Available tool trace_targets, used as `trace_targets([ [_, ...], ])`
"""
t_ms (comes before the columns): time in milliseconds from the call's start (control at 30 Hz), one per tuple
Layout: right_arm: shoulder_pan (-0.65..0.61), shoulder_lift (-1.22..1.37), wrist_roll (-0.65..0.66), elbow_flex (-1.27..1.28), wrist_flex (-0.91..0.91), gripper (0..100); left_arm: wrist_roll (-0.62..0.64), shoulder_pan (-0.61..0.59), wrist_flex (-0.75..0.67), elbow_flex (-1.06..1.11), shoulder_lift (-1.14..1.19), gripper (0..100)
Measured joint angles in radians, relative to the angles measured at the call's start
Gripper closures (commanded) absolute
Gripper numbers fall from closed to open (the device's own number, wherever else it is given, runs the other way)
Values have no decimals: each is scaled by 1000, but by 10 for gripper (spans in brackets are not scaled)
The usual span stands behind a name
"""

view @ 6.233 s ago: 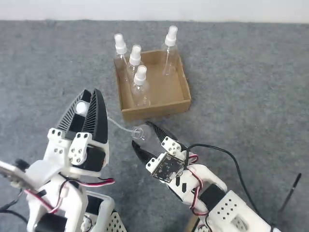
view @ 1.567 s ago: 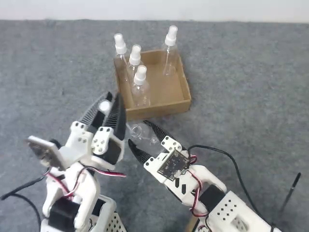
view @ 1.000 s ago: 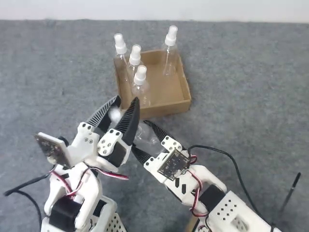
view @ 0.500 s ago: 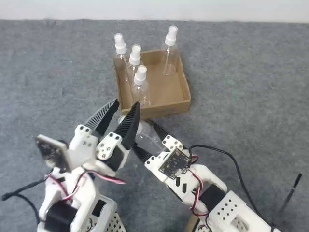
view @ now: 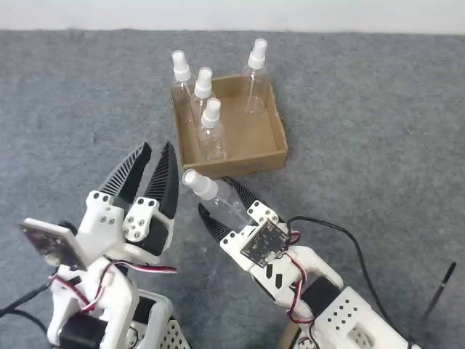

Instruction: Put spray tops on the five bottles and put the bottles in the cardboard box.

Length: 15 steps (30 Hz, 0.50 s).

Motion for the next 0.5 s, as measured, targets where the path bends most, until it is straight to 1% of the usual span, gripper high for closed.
trace_targets([
  [167, -2, 0, 0, 0, 0, 954, 0, -6, 57, 0, 0, 906],
  [300, 0, 0, 0, 0, 0, 954, 0, -60, 58, 15, 0, 906],
  [500, -2, 0, 0, 0, 0, 954, 0, -72, 32, 86, 0, 906],
])
